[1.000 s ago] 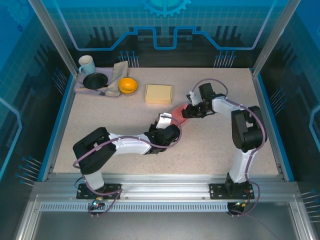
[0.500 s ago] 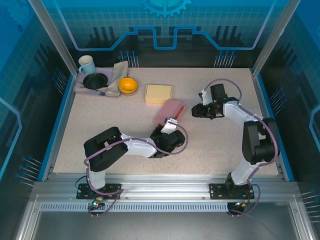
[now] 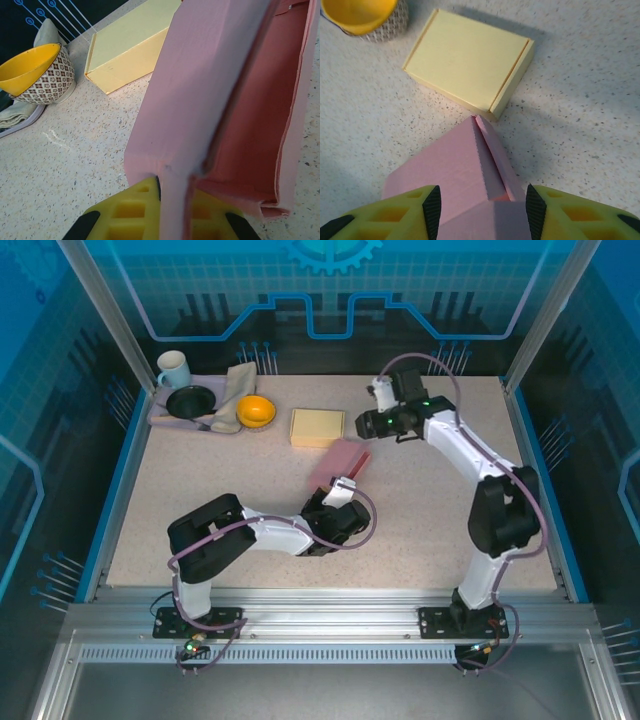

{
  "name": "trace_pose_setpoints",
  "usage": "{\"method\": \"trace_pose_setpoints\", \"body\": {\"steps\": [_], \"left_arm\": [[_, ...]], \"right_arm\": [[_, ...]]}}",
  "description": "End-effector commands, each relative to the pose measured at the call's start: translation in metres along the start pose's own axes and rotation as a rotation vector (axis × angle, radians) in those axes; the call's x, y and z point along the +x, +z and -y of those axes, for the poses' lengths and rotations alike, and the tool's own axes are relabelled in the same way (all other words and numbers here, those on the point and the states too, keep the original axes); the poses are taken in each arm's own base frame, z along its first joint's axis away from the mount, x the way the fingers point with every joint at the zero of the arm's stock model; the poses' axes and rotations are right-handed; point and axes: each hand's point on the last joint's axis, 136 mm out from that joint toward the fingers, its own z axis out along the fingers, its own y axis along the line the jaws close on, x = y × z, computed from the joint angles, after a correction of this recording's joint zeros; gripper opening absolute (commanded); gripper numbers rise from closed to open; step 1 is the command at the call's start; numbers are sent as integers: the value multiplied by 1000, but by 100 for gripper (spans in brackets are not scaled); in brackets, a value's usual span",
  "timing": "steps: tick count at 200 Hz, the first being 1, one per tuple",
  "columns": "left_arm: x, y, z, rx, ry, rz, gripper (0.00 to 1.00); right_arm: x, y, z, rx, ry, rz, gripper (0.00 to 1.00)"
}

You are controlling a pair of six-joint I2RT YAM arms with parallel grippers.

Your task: Fold the paper box

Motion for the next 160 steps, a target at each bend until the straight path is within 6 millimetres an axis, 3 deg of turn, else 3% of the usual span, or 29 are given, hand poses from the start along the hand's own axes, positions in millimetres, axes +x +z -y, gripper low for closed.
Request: {"method": "trace_pose_setpoints", "body": {"steps": [1,50,106,130,160], "left_arm": [[35,4,16,73,92,-95,0],[20,2,16,91,29,-101,4],[2,-13,19,223,-55,-118,59],[-4,-31,23,349,-110,-140,67],[-12,-59,18,495,-177,-157,71]], "right_arm": [[28,23,9,74,-46,-153,51],[71,50,19,90,-46,-259,52],[89,59,25,101,7,-294,52],[92,63,28,99,24,-303,51],[93,64,29,103,28,-304,51]]}}
